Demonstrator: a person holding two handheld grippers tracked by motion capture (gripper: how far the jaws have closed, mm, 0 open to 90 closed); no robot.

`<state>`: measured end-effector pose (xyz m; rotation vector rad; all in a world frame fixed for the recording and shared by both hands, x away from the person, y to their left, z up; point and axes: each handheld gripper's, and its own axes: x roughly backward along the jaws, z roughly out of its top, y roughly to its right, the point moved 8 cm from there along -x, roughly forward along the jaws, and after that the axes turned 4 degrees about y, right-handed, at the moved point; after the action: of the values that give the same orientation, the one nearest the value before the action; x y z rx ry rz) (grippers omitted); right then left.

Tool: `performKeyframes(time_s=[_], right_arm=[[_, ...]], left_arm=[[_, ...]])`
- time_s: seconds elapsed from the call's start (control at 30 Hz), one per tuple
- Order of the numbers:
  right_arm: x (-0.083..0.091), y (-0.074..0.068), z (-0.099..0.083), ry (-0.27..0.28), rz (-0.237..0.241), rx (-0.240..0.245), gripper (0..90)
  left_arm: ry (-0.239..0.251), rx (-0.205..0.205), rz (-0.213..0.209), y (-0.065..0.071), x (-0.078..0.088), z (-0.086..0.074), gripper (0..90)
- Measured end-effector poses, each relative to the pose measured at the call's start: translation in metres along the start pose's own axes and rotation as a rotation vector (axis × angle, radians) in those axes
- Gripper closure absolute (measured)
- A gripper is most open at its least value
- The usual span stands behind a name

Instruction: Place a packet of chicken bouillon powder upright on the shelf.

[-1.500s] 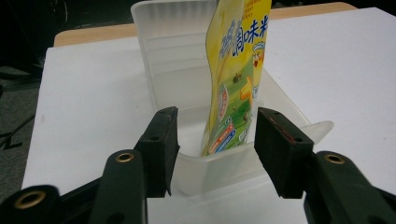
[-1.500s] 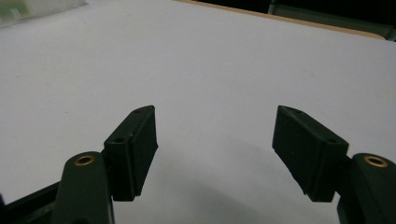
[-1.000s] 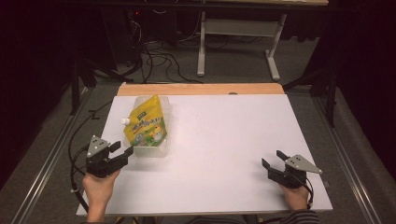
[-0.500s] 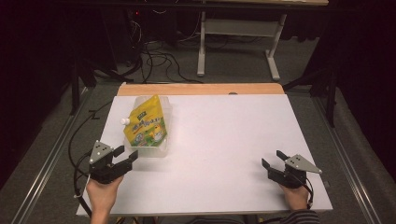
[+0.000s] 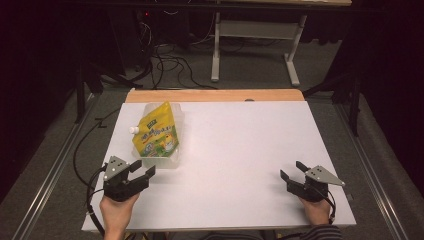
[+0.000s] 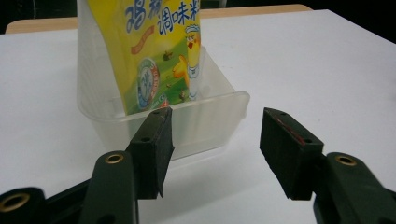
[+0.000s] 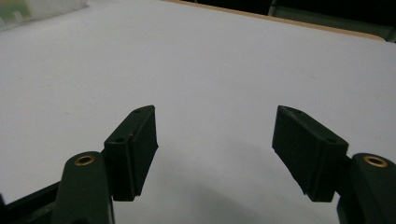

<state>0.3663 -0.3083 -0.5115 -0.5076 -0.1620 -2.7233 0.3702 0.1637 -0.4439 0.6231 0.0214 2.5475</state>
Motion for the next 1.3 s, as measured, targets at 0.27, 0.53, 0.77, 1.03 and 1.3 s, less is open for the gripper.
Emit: performKeyframes(time_s=[0.27,0.53,0.77,1.03,1.3], right_arm=[[0.000,0.001,0.000,-0.005,-0.001,0.001,31.5],[0.000,0.000,0.000,0.001,-0.001,0.001,31.5],[0.000,0.001,0.000,-0.002,0.000,0.001,31.5],[0.000,0.000,0.000,0.002,-0.004,-0.004,31.5],[0.000,0.000,0.000,-0.002,-0.004,-0.002,31.5]], left_arm=[[0.002,-0.008,-0.021,0.009,-0.002,-0.002,43.9],[0.007,-0.024,-0.049,0.022,-0.007,-0.005,44.6],[0.008,-0.035,-0.077,0.033,-0.015,-0.005,44.7],[-0.008,-0.054,-0.113,0.048,-0.031,-0.006,43.6],[-0.018,-0.071,-0.143,0.064,-0.045,-0.010,40.8]])
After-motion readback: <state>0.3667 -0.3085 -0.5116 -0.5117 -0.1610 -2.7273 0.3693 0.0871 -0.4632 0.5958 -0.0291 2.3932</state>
